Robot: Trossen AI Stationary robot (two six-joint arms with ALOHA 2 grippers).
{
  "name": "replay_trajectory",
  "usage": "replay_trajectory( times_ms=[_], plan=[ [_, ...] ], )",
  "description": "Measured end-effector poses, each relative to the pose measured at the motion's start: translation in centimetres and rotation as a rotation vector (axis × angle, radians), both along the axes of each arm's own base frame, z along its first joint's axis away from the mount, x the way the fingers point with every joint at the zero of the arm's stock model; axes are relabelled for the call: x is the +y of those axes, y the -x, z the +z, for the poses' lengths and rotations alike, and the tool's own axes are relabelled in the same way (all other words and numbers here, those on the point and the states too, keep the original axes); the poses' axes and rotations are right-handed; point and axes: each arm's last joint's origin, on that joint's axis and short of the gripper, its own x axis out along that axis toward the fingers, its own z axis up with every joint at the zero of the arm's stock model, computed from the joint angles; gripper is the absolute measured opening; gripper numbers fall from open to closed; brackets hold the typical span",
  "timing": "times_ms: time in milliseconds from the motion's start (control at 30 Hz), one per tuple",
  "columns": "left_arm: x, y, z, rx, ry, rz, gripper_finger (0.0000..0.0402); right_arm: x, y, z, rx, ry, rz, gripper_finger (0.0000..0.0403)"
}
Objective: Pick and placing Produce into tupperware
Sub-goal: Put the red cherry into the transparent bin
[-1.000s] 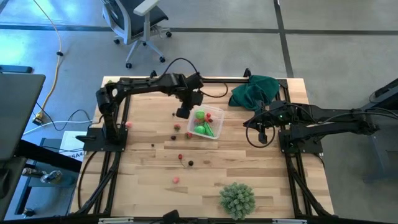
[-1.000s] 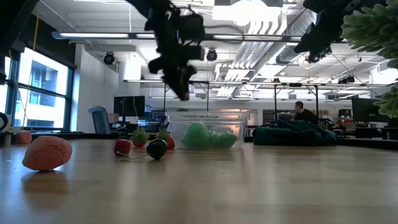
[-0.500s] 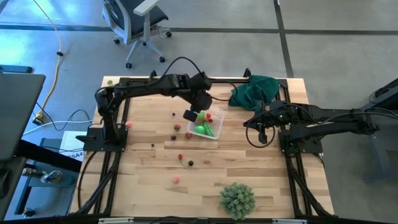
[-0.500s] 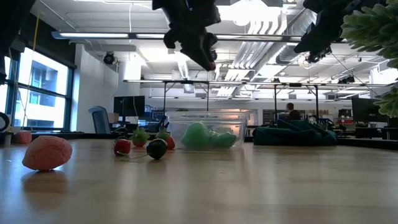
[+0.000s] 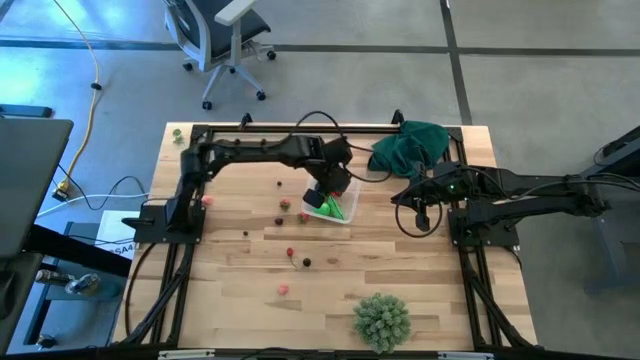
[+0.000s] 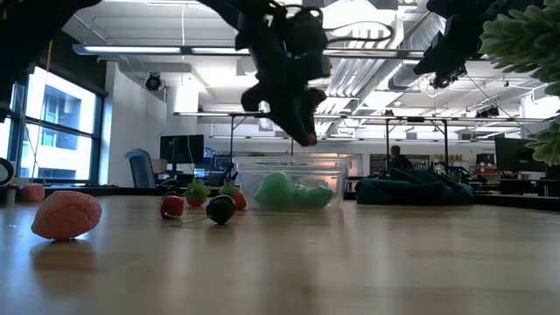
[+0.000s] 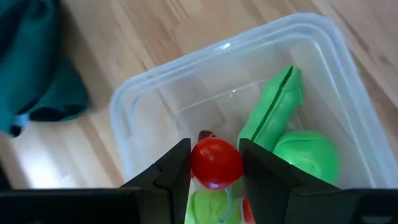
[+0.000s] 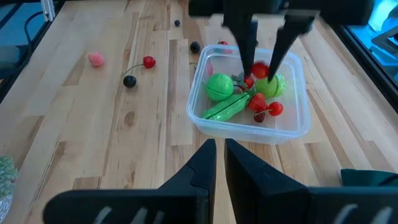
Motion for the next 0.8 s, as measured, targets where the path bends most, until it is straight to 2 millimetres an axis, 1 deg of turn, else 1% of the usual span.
replay_trajectory(
  times_ms=[167, 367, 433, 567, 633, 700, 800],
  plan=[
    [0.4, -0.9, -2.3, 0.013, -0.003, -0.013, 0.0111, 0.0, 0.0, 0.0, 0.0, 0.0, 0.0, 0.0024],
    [0.5, -1.2, -3.1, 0.024, -0.006, -0.027, 0.012, 0.0, 0.0, 0.0, 0.0, 0.0, 0.0, 0.0024],
    [0.6, -1.3, -3.2, 0.018, -0.01, -0.025, 0.0122, 0.0, 0.0, 0.0, 0.0, 0.0, 0.0, 0.0024],
    [0.5, -1.4, -4.1, 0.041, 0.005, -0.028, 0.0117, 0.0, 0.0, 0.0, 0.0, 0.0, 0.0, 0.0024],
    [0.4, -1.8, -4.4, 0.026, 0.001, -0.034, 0.0115, 0.0, 0.0, 0.0, 0.0, 0.0, 0.0, 0.0024],
    [0.4, -1.6, -4.7, 0.055, 0.012, -0.033, 0.0114, 0.0, 0.0, 0.0, 0.0, 0.0, 0.0, 0.0024],
    [0.4, -1.7, -4.6, 0.041, 0.002, -0.031, 0.0119, 0.0, 0.0, 0.0, 0.0, 0.0, 0.0, 0.0024]
  ],
)
